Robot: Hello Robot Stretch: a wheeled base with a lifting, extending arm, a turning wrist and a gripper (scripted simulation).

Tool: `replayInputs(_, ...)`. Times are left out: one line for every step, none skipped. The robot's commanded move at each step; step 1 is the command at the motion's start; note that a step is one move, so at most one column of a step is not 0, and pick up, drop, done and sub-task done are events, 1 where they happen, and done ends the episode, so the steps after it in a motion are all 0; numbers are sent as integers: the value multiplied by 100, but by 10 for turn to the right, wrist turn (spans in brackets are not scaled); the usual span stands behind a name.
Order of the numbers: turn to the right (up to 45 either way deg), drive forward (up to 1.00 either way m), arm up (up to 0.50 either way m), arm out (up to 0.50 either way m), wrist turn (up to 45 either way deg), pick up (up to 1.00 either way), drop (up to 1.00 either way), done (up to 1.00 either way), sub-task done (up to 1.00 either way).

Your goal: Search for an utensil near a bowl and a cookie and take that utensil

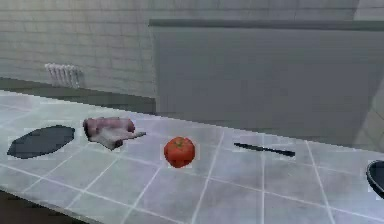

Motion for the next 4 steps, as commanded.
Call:
replayInputs(-300,0,0,0,0,0,0,0,0)
replayInputs(0,0,50,0,0,0,0,0,0)
replayInputs(0,0,38,0,0,0,0,0,0)
replayInputs(0,0,0,32,0,0,0,0,0)
